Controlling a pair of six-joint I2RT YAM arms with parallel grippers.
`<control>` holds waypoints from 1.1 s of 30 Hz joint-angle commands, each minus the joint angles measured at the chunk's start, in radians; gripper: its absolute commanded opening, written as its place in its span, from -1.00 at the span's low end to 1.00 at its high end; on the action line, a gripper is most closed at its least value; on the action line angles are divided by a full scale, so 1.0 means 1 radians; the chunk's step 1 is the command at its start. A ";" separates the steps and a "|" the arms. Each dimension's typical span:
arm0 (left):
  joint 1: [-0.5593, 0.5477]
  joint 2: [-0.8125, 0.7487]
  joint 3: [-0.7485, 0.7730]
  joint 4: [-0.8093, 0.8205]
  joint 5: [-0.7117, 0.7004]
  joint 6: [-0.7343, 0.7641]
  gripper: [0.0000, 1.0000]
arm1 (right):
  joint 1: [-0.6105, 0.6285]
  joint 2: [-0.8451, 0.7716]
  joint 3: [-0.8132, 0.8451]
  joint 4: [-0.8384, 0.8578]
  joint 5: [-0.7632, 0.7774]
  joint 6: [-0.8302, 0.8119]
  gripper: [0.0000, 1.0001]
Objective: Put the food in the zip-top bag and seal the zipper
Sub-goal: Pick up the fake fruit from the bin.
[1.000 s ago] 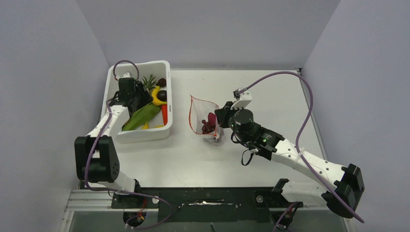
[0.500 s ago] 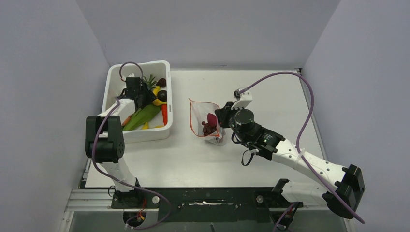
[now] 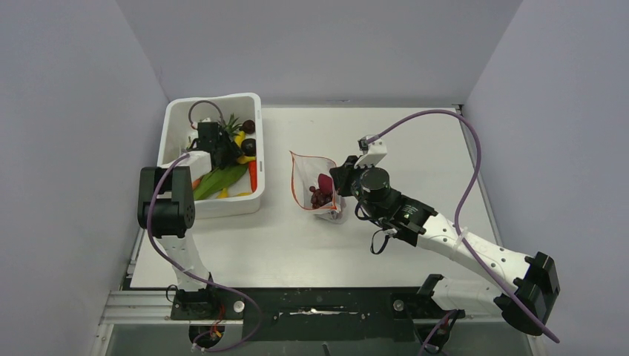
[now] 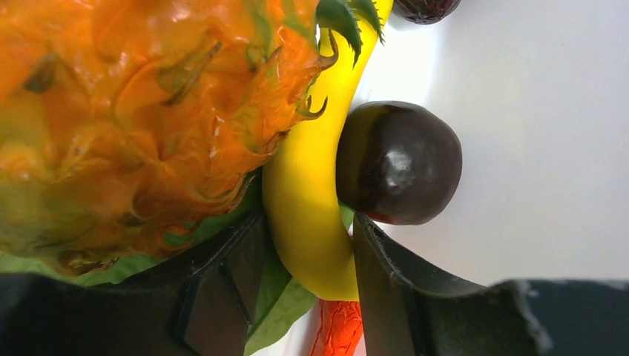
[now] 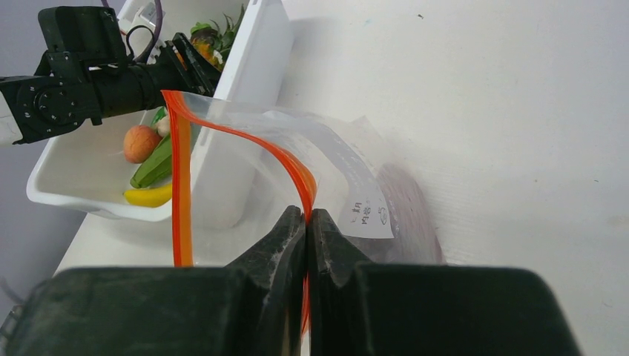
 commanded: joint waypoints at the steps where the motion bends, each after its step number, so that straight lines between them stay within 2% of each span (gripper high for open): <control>1: 0.008 0.019 0.046 0.055 -0.002 -0.003 -0.18 | 0.000 -0.011 0.034 0.046 0.022 -0.009 -1.00; 16: 0.008 -0.023 0.057 0.013 0.010 0.002 -0.65 | 0.009 -0.018 0.057 0.015 0.010 -0.009 -1.00; 33: 0.006 -0.223 0.064 -0.134 -0.174 0.126 -0.78 | 0.015 -0.037 0.043 0.023 -0.013 0.000 -1.00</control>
